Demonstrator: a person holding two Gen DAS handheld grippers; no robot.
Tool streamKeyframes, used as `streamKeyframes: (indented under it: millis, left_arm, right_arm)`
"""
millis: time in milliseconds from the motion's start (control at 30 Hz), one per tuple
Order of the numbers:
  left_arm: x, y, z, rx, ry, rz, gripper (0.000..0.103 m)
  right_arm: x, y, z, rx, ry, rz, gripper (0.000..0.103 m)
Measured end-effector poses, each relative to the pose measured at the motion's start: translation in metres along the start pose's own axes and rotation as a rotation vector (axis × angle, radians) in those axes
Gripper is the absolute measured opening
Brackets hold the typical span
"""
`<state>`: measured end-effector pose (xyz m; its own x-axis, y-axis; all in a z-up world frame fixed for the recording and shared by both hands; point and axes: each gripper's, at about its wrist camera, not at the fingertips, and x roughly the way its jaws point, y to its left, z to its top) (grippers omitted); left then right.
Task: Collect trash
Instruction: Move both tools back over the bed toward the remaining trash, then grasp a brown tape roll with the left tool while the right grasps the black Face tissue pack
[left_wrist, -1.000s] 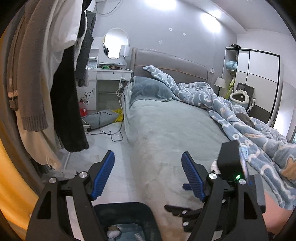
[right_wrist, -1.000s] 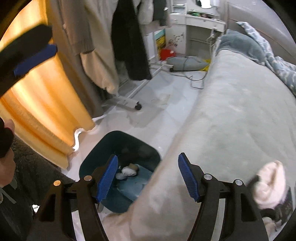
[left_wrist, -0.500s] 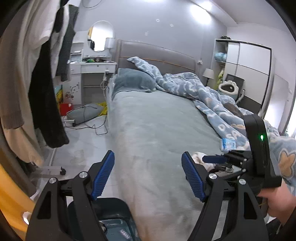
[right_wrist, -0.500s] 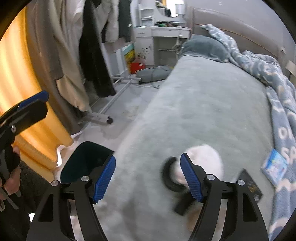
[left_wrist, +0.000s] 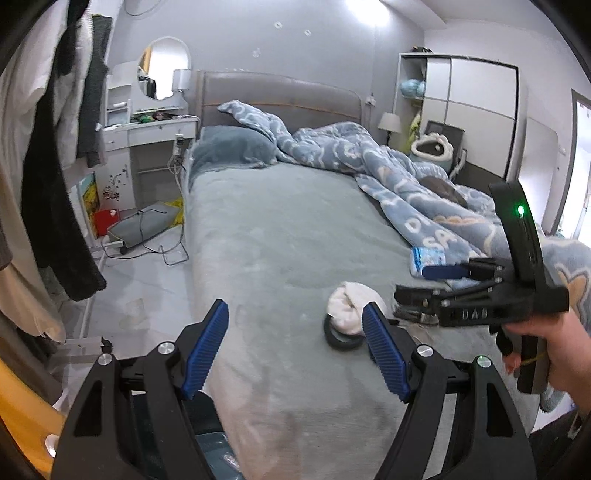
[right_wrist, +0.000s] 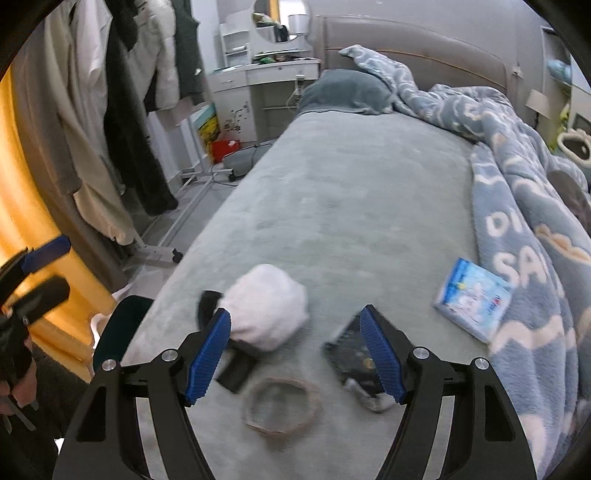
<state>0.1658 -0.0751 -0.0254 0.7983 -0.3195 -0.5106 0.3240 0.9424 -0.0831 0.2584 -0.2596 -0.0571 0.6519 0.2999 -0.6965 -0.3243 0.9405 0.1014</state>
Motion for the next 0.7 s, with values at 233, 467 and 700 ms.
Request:
streamKeyframes:
  millis: [233, 467, 700]
  left_arm:
    - [0.024, -0.028, -0.008, 0.054, 0.057, -0.051, 0.078]
    - [0.043, -0.054, -0.018, 0.090, 0.117, -0.119, 0.078]
    - [0.060, -0.075, -0.027, 0.101, 0.166, -0.176, 0.078]
  right_arm:
    - [0.002, -0.031, -0.009, 0.020, 0.021, -0.020, 0.074]
    - [0.010, -0.057, -0.019, 0.007, 0.041, -0.017, 0.075]
    - [0.012, -0.056, -0.024, -0.058, 0.056, -0.002, 0.081]
